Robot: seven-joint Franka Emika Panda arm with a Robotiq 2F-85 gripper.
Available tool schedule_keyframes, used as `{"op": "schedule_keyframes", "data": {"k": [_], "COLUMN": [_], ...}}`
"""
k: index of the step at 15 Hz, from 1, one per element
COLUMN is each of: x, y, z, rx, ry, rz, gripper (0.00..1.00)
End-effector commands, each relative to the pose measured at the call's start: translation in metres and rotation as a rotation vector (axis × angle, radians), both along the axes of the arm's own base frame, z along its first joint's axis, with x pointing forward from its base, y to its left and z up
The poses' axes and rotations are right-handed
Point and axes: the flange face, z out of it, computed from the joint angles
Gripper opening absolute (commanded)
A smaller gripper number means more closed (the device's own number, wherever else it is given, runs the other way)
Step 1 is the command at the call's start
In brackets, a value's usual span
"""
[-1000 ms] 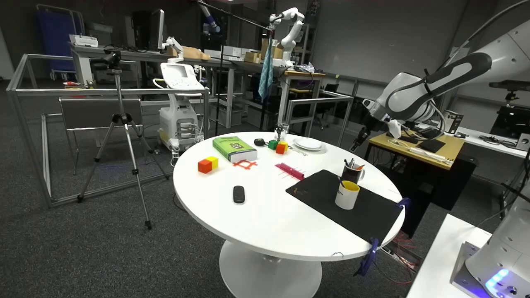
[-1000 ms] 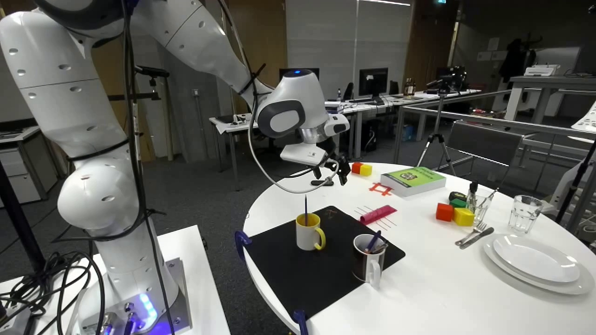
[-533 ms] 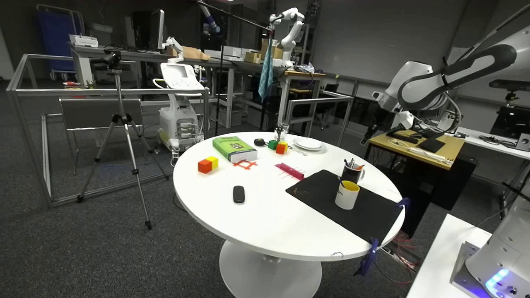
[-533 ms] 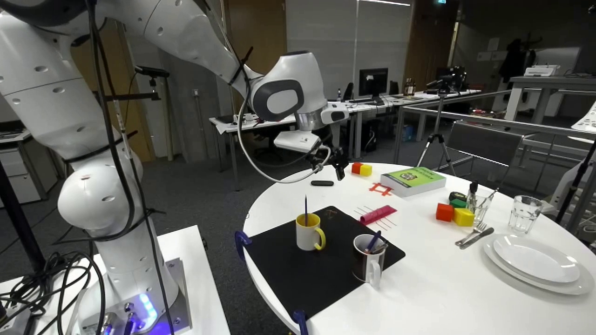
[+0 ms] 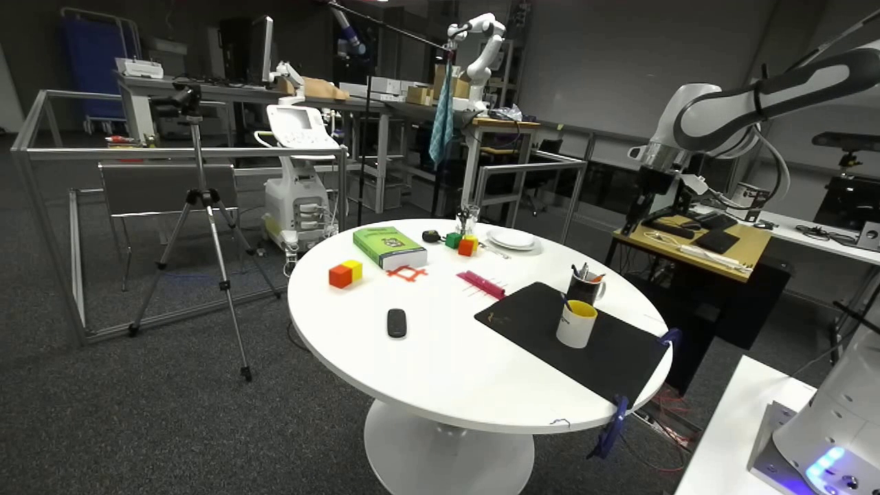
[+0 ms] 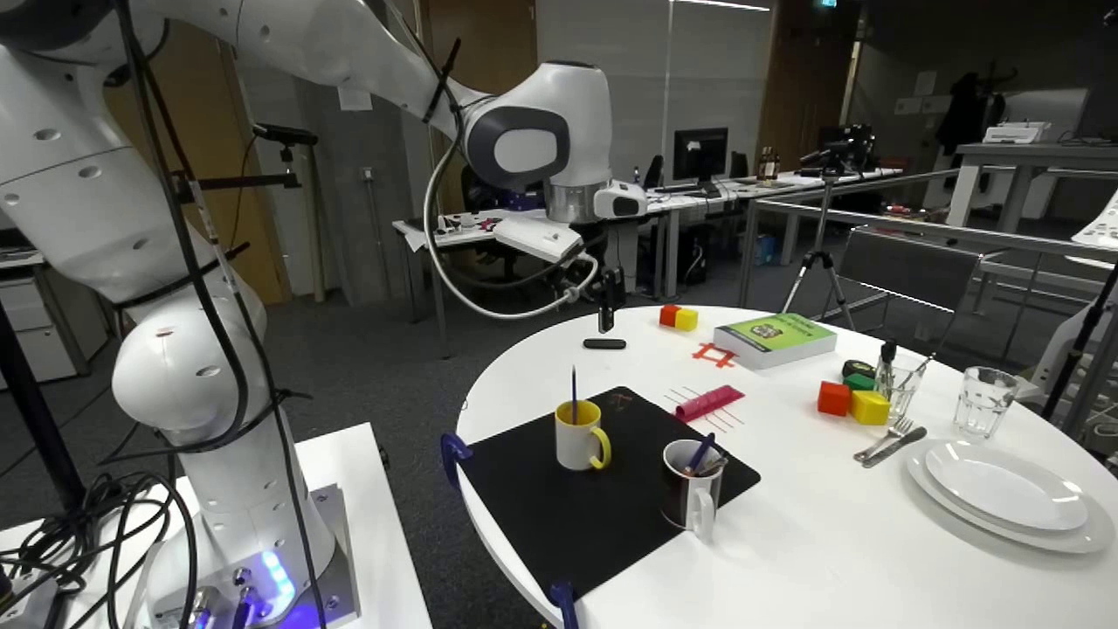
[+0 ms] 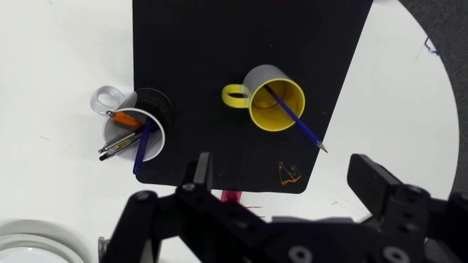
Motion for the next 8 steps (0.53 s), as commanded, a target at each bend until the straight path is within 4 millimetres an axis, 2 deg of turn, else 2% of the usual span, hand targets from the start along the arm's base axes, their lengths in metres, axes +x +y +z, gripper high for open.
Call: {"op": "schedule_keyframes", "data": {"k": [1, 3, 4, 8], "x": [0.004, 0.0107, 0.0015, 0.0037], "y": [0.0003, 0.0001, 0.0003, 0.0002], "z": [0.0085, 0.0051, 0.0028, -0.0006], "rx": [-0.001, -0.01, 0.004, 0.004], "ry": [0.052, 0.017, 0.03, 0.035], "rz": [-0.008, -0.058, -0.022, -0.042], "gripper": [1.0, 1.0, 1.0, 1.0]}}
